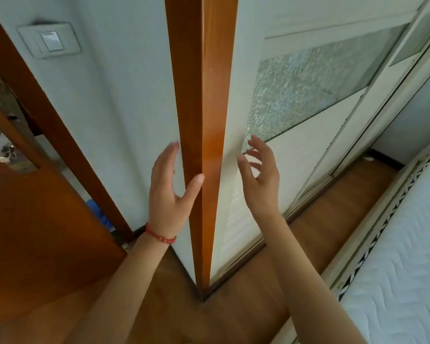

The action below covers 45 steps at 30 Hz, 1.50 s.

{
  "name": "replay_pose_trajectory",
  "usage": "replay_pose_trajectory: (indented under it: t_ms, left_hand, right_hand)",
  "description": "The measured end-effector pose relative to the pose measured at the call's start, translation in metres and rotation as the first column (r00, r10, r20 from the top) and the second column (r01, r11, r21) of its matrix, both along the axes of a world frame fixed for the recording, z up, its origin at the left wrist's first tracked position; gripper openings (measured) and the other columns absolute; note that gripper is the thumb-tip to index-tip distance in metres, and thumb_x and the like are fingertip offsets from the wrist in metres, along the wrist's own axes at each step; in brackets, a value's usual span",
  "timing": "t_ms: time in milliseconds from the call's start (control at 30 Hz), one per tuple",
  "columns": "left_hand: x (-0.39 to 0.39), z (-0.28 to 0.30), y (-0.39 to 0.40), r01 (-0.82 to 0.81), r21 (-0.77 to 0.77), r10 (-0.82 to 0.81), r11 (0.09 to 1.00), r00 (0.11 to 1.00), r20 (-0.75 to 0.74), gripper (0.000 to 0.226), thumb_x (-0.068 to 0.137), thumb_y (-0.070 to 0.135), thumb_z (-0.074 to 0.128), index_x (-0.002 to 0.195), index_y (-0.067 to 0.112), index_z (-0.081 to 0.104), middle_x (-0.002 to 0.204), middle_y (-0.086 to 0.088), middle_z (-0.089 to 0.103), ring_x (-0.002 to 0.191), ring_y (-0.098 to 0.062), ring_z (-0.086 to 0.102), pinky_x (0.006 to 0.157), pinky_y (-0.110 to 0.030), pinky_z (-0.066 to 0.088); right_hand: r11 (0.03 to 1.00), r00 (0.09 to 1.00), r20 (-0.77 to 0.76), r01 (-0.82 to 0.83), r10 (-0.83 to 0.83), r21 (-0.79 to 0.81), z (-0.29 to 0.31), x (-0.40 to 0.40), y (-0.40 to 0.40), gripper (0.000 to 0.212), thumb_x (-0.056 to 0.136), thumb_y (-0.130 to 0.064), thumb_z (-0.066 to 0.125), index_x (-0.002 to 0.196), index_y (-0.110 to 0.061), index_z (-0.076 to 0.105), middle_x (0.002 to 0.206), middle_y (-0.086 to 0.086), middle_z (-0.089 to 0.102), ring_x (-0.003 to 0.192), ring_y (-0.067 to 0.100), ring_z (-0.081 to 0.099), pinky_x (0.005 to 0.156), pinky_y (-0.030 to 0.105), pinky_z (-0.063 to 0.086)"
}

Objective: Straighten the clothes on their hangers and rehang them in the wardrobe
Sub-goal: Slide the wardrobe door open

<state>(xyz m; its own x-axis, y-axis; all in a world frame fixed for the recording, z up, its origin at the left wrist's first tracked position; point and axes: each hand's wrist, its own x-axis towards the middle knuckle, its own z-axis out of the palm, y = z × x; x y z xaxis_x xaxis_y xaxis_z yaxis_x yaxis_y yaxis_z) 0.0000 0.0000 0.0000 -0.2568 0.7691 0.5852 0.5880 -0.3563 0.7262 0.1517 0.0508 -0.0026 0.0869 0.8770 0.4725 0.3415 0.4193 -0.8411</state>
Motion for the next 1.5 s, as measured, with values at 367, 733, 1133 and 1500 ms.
replay_pose_trajectory:
  t_ms: [367,733,1133,1500]
  left_hand:
    - [0.013,0.015,0.038,-0.142,0.155,0.147,0.978,0.989,-0.024,0.081,0.076,0.071,0.043,0.136,0.022,0.02,0.145,-0.019,0.036,0.132,-0.02,0.03,0.104,-0.027,0.03]
    - [0.005,0.01,0.039,-0.104,0.184,0.112,0.977,0.993,-0.037,0.081,0.078,0.071,0.042,0.136,0.017,0.026,0.143,-0.02,0.038,0.131,-0.021,0.034,0.103,-0.016,0.027]
    - [0.033,0.023,0.021,-0.031,0.536,0.138,0.844,0.978,-0.16,0.046,0.089,0.024,0.052,0.129,0.01,0.035,0.133,-0.017,0.034,0.134,-0.023,0.031,0.105,-0.042,0.04]
    - [0.152,-0.019,0.118,0.306,0.055,-0.304,0.951,0.952,-0.044,0.049,0.086,0.037,0.046,0.127,0.01,0.05,0.128,-0.012,0.054,0.121,-0.01,0.044,0.104,-0.006,0.028]
  right_hand:
    - [0.973,0.976,0.184,0.079,-0.12,0.217,0.018,-0.012,0.015,0.064,0.077,-0.039,0.07,0.127,-0.005,0.05,0.116,0.012,0.056,0.098,0.013,0.054,0.076,0.012,0.042]
    - [0.945,0.941,0.247,0.156,-0.231,0.288,0.013,-0.002,0.033,0.067,0.08,-0.043,0.06,0.131,-0.003,0.048,0.114,0.012,0.058,0.1,0.022,0.06,0.071,0.024,0.05]
    - [0.937,0.905,0.257,0.301,-0.34,0.177,0.015,0.058,0.085,0.056,0.087,-0.031,0.062,0.134,-0.006,0.046,0.119,0.011,0.057,0.103,0.023,0.059,0.08,0.043,0.054]
    - [0.941,0.898,0.289,0.299,-0.333,0.156,0.022,0.136,0.162,0.052,0.083,-0.037,0.065,0.126,-0.011,0.052,0.115,0.004,0.06,0.1,0.015,0.06,0.081,0.041,0.054]
